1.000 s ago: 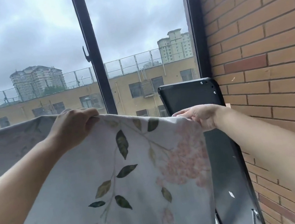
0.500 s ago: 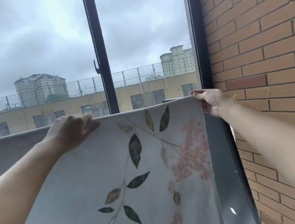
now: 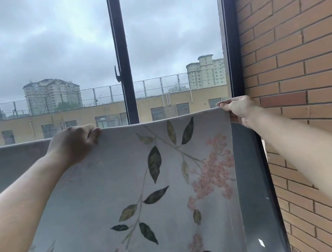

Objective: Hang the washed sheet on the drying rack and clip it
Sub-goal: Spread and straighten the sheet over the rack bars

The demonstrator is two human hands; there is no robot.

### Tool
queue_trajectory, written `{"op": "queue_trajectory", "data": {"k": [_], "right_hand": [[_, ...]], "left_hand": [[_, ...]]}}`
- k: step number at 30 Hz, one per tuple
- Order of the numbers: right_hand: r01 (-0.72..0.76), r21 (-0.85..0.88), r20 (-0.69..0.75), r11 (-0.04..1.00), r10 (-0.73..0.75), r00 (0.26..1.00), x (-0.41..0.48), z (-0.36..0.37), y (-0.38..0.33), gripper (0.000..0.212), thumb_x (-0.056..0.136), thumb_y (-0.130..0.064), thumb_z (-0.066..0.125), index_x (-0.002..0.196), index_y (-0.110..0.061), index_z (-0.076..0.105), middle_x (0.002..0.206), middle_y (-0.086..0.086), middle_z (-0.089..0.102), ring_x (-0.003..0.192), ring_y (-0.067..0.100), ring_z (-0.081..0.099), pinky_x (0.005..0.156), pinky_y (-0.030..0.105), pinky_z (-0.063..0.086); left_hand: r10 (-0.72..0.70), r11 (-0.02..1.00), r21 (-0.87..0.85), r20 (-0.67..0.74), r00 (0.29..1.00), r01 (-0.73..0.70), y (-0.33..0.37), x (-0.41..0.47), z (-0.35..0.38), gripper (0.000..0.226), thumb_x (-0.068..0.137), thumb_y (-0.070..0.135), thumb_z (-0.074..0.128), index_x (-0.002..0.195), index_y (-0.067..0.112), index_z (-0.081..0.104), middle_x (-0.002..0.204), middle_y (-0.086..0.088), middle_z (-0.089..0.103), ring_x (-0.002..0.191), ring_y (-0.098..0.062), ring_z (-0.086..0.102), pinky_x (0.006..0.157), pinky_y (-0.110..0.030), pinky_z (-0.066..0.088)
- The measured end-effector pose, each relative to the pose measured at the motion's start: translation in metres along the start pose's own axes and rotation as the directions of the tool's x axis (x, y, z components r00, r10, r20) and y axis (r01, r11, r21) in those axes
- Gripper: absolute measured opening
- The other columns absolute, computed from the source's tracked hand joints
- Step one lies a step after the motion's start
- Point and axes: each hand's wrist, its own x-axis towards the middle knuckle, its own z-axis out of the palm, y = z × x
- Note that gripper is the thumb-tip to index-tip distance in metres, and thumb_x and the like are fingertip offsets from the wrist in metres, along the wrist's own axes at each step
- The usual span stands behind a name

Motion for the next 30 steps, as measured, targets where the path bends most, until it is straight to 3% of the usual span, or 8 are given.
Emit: {"op": "queue_trajectory", "data": {"k": [3,6,10,15,21,25,27,30], "right_hand": [[0.034,0.016,-0.016,0.999,-0.033,0.999,0.003,0.001,0.000,0.016,0.086,-0.004,0.066,0.101,-0.006,0.068,0.097,0.009,0.068,0.077,0.017,0.063,0.069,0.031,0.057],[0.025,0.041,-0.005,0.999,-0.025,1.000,0.003,0.000,0.000,0.010,0.087,-0.002,0.063,0.085,-0.010,0.069,0.087,0.006,0.067,0.071,0.014,0.062,0.060,0.027,0.055],[-0.039,0.100,0.033,0.994,0.036,0.999,0.006,-0.003,-0.002,0.012,0.088,-0.001,0.061,0.085,-0.010,0.067,0.083,0.004,0.066,0.070,0.015,0.062,0.053,0.025,0.052],[-0.061,0.055,0.033,0.997,0.060,0.998,0.011,-0.001,-0.001,0.020,0.088,0.001,0.060,0.075,-0.012,0.066,0.088,0.006,0.066,0.077,0.018,0.062,0.071,0.033,0.055],[-0.012,-0.089,0.012,0.996,0.013,1.000,0.009,0.001,0.005,0.009,0.087,-0.006,0.065,0.083,-0.013,0.070,0.094,0.005,0.069,0.088,0.020,0.063,0.082,0.035,0.055],[-0.014,-0.186,0.057,0.982,0.025,0.998,0.001,0.006,0.017,0.014,0.090,-0.010,0.063,0.078,-0.016,0.066,0.079,0.001,0.063,0.064,0.010,0.053,0.052,0.021,0.042],[-0.001,-0.238,0.001,0.971,0.001,1.000,-0.001,0.011,0.024,0.013,0.088,-0.013,0.065,0.077,-0.018,0.068,0.075,-0.002,0.060,0.059,0.006,0.045,0.047,0.017,0.030],[-0.026,-0.244,-0.093,0.969,0.003,0.996,0.003,0.020,0.034,0.016,0.086,-0.013,0.066,0.072,-0.019,0.068,0.068,-0.002,0.059,0.053,0.006,0.042,0.043,0.016,0.029]], "left_hand": [[0.016,1.000,0.000,-0.019,1.000,-0.016,0.000,-0.001,0.001,0.038,0.098,0.047,0.029,0.071,0.024,0.043,0.090,-0.009,0.066,0.078,-0.026,0.056,0.066,-0.034,0.037],[0.015,1.000,0.023,-0.021,1.000,-0.014,-0.001,0.000,0.005,0.036,0.097,0.050,0.028,0.077,0.025,0.046,0.093,-0.007,0.066,0.084,-0.028,0.060,0.068,-0.035,0.038],[0.042,0.998,-0.049,-0.063,0.997,-0.045,-0.004,0.001,0.008,0.038,0.095,0.054,0.029,0.088,0.025,0.051,0.094,0.001,0.062,0.080,-0.026,0.059,0.071,-0.036,0.042],[0.003,0.997,-0.080,-0.090,0.996,-0.010,-0.003,0.001,0.007,0.035,0.094,0.051,0.040,0.086,0.023,0.058,0.078,-0.002,0.068,0.073,-0.027,0.061,0.066,-0.035,0.042],[-0.032,0.998,-0.062,-0.105,0.994,0.026,-0.001,-0.001,0.009,0.032,0.094,0.048,0.044,0.082,0.021,0.054,0.067,-0.001,0.063,0.066,-0.025,0.058,0.064,-0.033,0.041],[-0.036,0.998,-0.056,-0.124,0.992,0.029,0.000,-0.005,0.008,0.031,0.095,0.046,0.045,0.079,0.020,0.051,0.062,-0.001,0.060,0.062,-0.023,0.056,0.062,-0.032,0.039],[-0.039,0.998,-0.057,-0.131,0.991,0.031,0.002,-0.007,0.006,0.029,0.095,0.044,0.045,0.078,0.021,0.050,0.062,-0.001,0.058,0.063,-0.024,0.056,0.063,-0.033,0.039],[-0.037,0.998,-0.053,-0.124,0.992,0.031,0.005,-0.007,0.005,0.027,0.095,0.041,0.046,0.079,0.021,0.050,0.061,0.001,0.056,0.062,-0.023,0.055,0.063,-0.032,0.038]]}}
